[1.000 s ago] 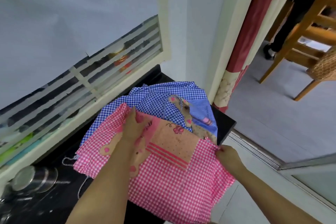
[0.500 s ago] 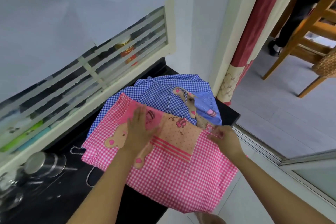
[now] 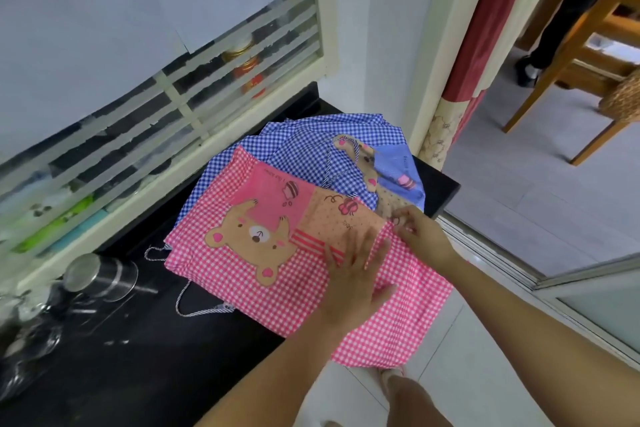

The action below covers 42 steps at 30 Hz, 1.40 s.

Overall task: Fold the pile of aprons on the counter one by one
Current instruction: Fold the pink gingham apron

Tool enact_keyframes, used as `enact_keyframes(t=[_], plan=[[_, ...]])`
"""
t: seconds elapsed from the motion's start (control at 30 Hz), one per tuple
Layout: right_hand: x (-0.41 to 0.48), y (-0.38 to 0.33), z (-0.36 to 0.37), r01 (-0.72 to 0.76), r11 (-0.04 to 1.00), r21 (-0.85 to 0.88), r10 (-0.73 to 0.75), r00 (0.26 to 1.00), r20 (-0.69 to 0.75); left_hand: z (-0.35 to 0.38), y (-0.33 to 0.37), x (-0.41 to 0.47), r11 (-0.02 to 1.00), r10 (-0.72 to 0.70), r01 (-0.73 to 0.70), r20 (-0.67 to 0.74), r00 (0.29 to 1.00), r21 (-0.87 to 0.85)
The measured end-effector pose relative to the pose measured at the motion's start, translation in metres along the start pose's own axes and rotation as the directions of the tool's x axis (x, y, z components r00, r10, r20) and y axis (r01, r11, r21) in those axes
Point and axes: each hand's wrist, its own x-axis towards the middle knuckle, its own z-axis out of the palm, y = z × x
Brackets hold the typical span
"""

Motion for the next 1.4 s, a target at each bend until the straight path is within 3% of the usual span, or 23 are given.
enact_keyframes(t=[0.13, 0.23, 0.33, 0.4, 0.47, 0.53, 0.6, 0.77, 0.9, 1.0, 1.17, 1.4], plan=[[-0.017, 0.01, -0.002, 0.002, 0.994, 0.112, 0.032, 0.953, -0.301, 0.011, -0.01, 0.027, 0.997, -0.073, 0.075, 0.06, 0.996, -0.03], [-0.044, 0.031, 0.003, -0.155, 0.944, 0.291, 0.275, 0.858, -0.433, 0.013, -0.009, 0.035, 0.996, -0.094, 0.094, 0.045, 0.995, 0.005], [-0.071, 0.059, 0.023, -0.362, 0.781, 0.509, 0.535, 0.807, -0.248, 0.013, -0.006, 0.035, 0.995, -0.095, 0.095, 0.044, 0.994, 0.019], [-0.081, 0.077, 0.044, -0.396, 0.622, 0.675, 0.509, 0.86, 0.036, 0.013, -0.006, 0.034, 0.995, -0.101, 0.1, 0.042, 0.994, 0.024], [-0.087, 0.086, 0.062, -0.472, 0.38, 0.796, 0.437, 0.849, 0.296, 0.016, -0.008, 0.033, 0.995, -0.1, 0.1, 0.033, 0.994, 0.013], [-0.086, 0.089, 0.073, -0.528, 0.222, 0.819, 0.403, 0.815, 0.416, 0.021, -0.008, 0.035, 0.996, -0.09, 0.09, 0.039, 0.995, -0.012], [-0.082, 0.087, 0.081, -0.536, 0.162, 0.829, 0.377, 0.81, 0.45, 0.022, -0.008, 0.035, 0.995, -0.083, 0.085, 0.031, 0.996, -0.052], [-0.081, 0.08, 0.078, -0.567, 0.099, 0.818, 0.358, 0.787, 0.502, 0.021, -0.008, 0.034, 0.991, -0.087, 0.09, 0.028, 0.996, -0.096], [-0.091, 0.075, 0.056, -0.522, 0.107, 0.846, 0.297, 0.829, 0.474, 0.014, -0.006, 0.03, 0.972, -0.122, 0.122, 0.015, 0.992, -0.199], [-0.1, 0.064, 0.028, -0.471, 0.166, 0.866, 0.239, 0.872, 0.428, 0.007, -0.005, 0.03, 0.968, -0.156, 0.153, 0.001, 0.988, -0.2], [-0.108, 0.042, -0.023, -0.413, 0.36, 0.837, 0.176, 0.911, 0.374, -0.005, -0.002, 0.044, 0.961, -0.179, 0.177, 0.011, 0.984, -0.21], [-0.106, 0.007, -0.061, -0.34, 0.45, 0.826, 0.165, 0.94, 0.297, -0.025, -0.001, 0.077, 0.936, -0.167, 0.203, 0.143, 0.975, -0.286]])
